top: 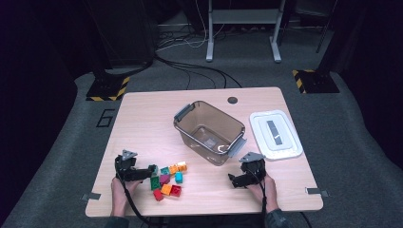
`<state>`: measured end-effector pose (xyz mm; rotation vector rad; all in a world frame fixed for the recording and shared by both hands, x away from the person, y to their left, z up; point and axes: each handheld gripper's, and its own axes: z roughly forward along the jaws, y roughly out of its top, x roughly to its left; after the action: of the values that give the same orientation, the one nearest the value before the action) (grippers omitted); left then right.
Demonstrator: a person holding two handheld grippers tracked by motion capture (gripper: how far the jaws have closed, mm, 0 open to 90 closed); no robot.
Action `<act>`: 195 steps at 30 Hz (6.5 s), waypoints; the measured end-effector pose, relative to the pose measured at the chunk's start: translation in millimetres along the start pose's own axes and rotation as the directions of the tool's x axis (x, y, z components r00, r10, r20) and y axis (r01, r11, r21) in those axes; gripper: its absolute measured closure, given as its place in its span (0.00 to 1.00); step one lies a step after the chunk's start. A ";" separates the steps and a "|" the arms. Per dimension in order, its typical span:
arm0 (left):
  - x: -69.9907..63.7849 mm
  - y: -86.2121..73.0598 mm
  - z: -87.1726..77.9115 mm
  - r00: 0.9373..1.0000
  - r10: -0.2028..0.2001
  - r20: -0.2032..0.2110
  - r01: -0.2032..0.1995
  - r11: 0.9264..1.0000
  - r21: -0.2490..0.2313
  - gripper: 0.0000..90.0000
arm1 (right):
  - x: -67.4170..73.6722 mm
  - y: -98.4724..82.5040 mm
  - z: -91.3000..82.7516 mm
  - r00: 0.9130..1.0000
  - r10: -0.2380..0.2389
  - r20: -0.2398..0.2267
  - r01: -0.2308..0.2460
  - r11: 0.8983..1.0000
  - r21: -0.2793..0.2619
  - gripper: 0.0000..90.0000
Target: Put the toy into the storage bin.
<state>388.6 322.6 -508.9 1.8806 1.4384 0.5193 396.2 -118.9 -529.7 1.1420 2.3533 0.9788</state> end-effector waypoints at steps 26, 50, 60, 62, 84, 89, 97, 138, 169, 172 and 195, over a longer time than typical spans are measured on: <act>-5.5 -4.2 5.9 0.998 0.049 0.034 -0.051 0.996 0.067 0.42 | 0.4 -0.1 -0.4 1.000 0.003 0.000 -0.003 1.000 0.004 0.00; -3.4 7.7 -10.3 0.996 0.054 0.072 -0.054 0.999 -0.009 0.65 | 0.0 -0.1 -0.1 1.000 0.001 -0.001 -0.001 1.000 0.000 0.00; -10.6 26.2 -18.0 0.992 0.090 0.092 -0.091 0.996 0.000 0.65 | -0.3 -0.1 0.0 1.000 -0.002 -0.003 0.002 1.000 0.000 0.00; -11.2 28.4 -19.0 0.991 0.094 0.094 -0.095 0.995 0.002 0.65 | -0.3 -0.1 0.0 1.000 -0.002 -0.004 0.002 1.000 0.000 0.00; -29.3 72.1 -32.0 0.978 0.178 0.108 -0.176 0.984 -0.023 0.65 | -0.6 -0.1 0.0 1.000 -0.003 -0.005 0.003 1.000 -0.001 0.00; -34.4 82.7 -31.9 0.973 0.201 0.111 -0.199 0.980 -0.030 0.65 | -0.6 -0.1 0.0 1.000 -0.003 -0.005 0.003 1.000 -0.002 0.00; -40.6 98.9 -32.0 0.963 0.241 0.118 -0.239 0.971 -0.029 0.65 | -0.2 -0.1 -0.4 1.000 0.004 -0.004 -0.004 1.000 0.003 0.00; -93.2 189.6 -36.5 0.914 0.375 0.153 -0.368 0.927 -0.071 0.65 | -0.4 -0.1 -0.5 1.000 0.005 -0.006 -0.005 1.000 0.002 0.00; -124.5 218.3 22.1 0.903 0.378 0.203 -0.392 0.920 0.028 0.65 | 0.4 0.1 -0.1 1.000 0.015 0.001 -0.015 1.000 -0.001 0.00; -127.8 220.0 26.5 0.904 0.378 0.201 -0.392 0.919 0.035 0.65 | 0.4 0.1 -0.1 1.000 0.015 0.001 -0.015 1.000 -0.001 0.00; -135.1 217.7 26.4 0.917 0.349 0.193 -0.361 0.932 0.032 0.24 | 0.1 -0.1 -0.5 1.000 0.010 -0.001 -0.010 1.000 0.001 0.00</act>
<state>510.9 157.4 -353.8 2.1969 1.0082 0.4552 395.8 -119.2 -529.3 1.1556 2.3512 0.9821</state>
